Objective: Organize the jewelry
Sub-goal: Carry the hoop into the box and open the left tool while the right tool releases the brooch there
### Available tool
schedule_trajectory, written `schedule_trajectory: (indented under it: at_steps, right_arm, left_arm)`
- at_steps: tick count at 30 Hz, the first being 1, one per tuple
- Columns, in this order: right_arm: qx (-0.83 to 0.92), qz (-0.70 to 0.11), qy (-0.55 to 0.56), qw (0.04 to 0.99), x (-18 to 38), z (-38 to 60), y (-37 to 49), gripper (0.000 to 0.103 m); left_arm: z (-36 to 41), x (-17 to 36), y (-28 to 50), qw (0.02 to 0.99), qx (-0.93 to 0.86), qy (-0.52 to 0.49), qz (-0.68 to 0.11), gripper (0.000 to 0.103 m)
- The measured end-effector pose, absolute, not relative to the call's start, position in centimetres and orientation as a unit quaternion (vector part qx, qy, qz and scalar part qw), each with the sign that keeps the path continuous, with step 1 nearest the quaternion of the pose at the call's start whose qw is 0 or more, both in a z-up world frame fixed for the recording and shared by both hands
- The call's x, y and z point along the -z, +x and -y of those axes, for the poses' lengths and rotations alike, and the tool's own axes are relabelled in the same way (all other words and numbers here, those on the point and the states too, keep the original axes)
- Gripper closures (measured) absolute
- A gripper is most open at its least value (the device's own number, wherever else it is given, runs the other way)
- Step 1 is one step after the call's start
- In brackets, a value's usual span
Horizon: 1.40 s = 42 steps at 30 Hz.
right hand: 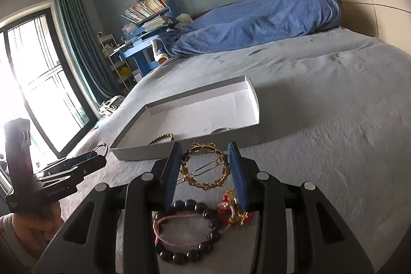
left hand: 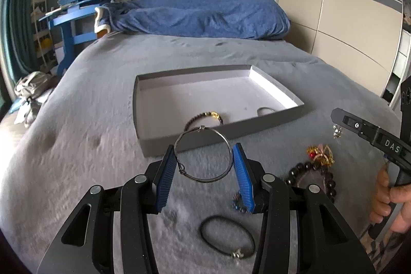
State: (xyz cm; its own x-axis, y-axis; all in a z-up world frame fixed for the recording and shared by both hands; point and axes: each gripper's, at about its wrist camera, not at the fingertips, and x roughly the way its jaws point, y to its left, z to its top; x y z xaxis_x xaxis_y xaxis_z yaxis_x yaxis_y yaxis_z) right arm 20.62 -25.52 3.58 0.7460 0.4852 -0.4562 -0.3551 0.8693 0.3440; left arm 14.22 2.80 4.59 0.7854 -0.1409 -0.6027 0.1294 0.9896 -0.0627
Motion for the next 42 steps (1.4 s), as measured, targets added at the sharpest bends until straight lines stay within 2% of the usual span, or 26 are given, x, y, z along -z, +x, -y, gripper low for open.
schedule_trajectory:
  at_steps: [6, 17, 25, 37, 40, 41, 42]
  right_arm:
    - [-0.225, -0.275, 0.105, 0.929, -4.6, 25.2, 22.5, 0.066]
    - [-0.221, -0.325, 0.061, 0.918, -5.4, 21.6, 31.0, 0.066]
    - [-0.224, -0.385, 0.01, 0.895, -3.2, 17.7, 35.6, 0.066]
    - [-0.212, -0.426, -0.026, 0.879, -0.7, 16.1, 36.6, 0.065]
    - [-0.212, -0.425, -0.03, 0.879, -0.6, 15.9, 36.5, 0.062]
    - [-0.213, -0.423, -0.03, 0.881, -0.7, 15.9, 36.4, 0.056]
    - [-0.213, -0.419, -0.029, 0.882, -0.9, 15.9, 36.2, 0.053]
  left_arm:
    - [-2.6, -5.1, 16.2, 0.946, 0.074, -0.002, -0.316, 0.057]
    - [-3.1, -4.5, 23.1, 0.937, 0.059, -0.009, -0.344, 0.057]
    - [-3.9, -2.5, 27.9, 0.916, 0.045, -0.014, -0.399, 0.057]
    - [-3.2, -0.4, 28.3, 0.902, 0.055, 0.0, -0.429, 0.057]
    - [-3.3, -0.7, 27.8, 0.905, 0.053, -0.001, -0.422, 0.051]
    - [-3.3, -0.8, 27.6, 0.906, 0.052, -0.001, -0.42, 0.049]
    - [-3.3, -0.9, 27.5, 0.907, 0.051, -0.001, -0.418, 0.041]
